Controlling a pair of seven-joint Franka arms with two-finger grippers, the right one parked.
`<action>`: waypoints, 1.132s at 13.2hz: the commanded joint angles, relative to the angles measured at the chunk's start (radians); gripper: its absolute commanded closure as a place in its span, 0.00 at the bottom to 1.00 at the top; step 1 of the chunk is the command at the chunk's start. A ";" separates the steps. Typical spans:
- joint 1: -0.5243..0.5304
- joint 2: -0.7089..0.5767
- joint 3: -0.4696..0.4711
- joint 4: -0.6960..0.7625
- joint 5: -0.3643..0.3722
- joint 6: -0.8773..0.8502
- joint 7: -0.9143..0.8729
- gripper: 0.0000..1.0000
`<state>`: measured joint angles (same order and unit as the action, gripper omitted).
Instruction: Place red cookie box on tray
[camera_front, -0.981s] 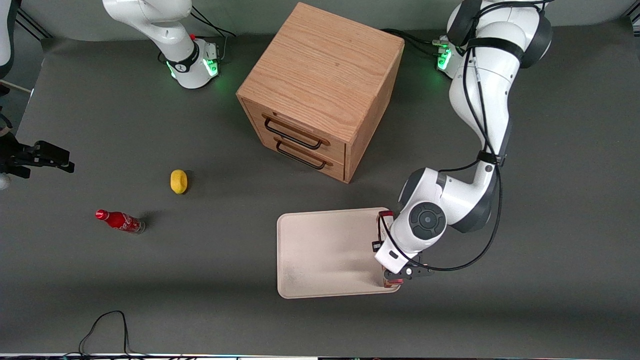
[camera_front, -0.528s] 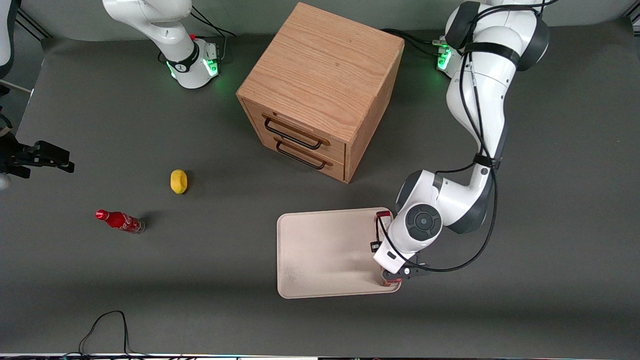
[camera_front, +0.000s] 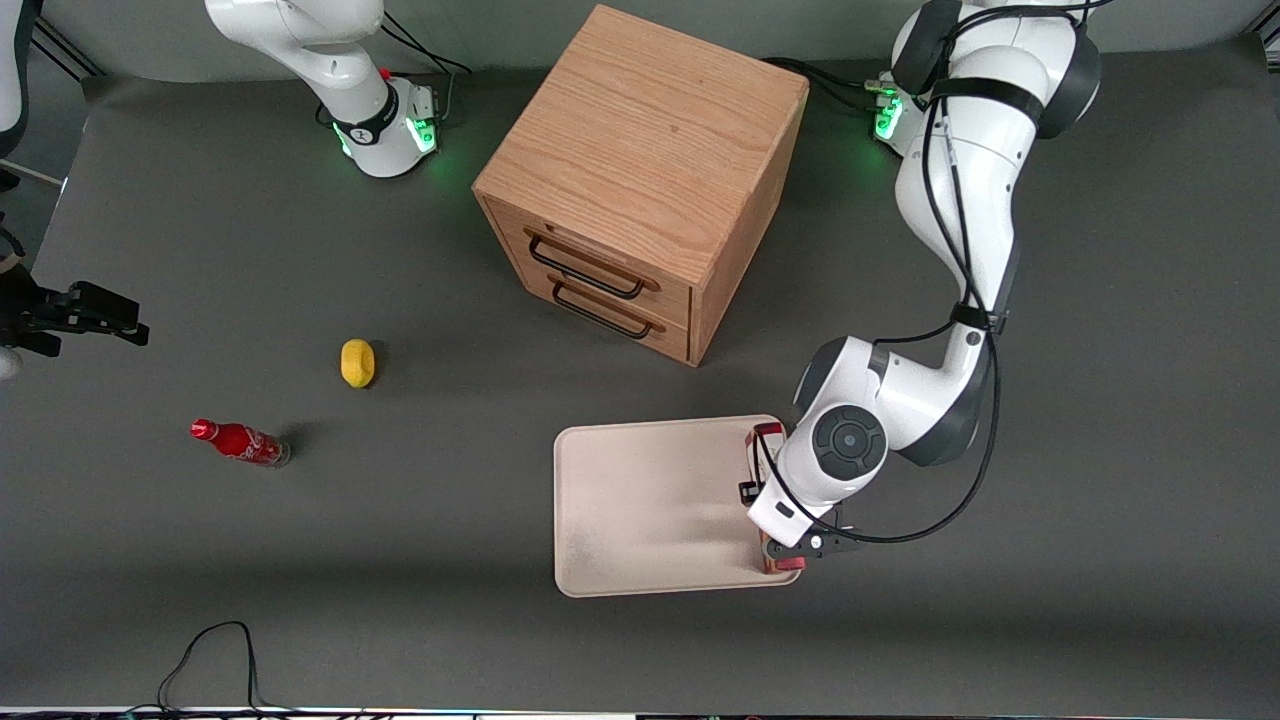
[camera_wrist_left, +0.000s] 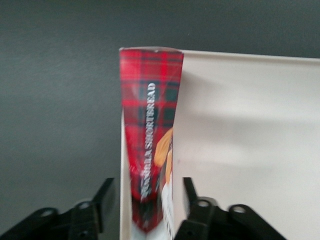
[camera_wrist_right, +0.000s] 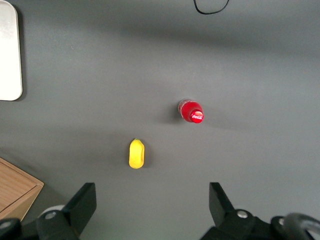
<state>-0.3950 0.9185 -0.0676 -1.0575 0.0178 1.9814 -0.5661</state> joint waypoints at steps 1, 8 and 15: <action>0.007 -0.171 0.003 -0.015 0.007 -0.235 -0.006 0.00; 0.186 -0.538 0.011 -0.117 0.028 -0.595 0.305 0.00; 0.346 -0.797 0.012 -0.524 0.027 -0.360 0.521 0.00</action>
<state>-0.0726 0.2223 -0.0486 -1.4171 0.0416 1.5304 -0.0890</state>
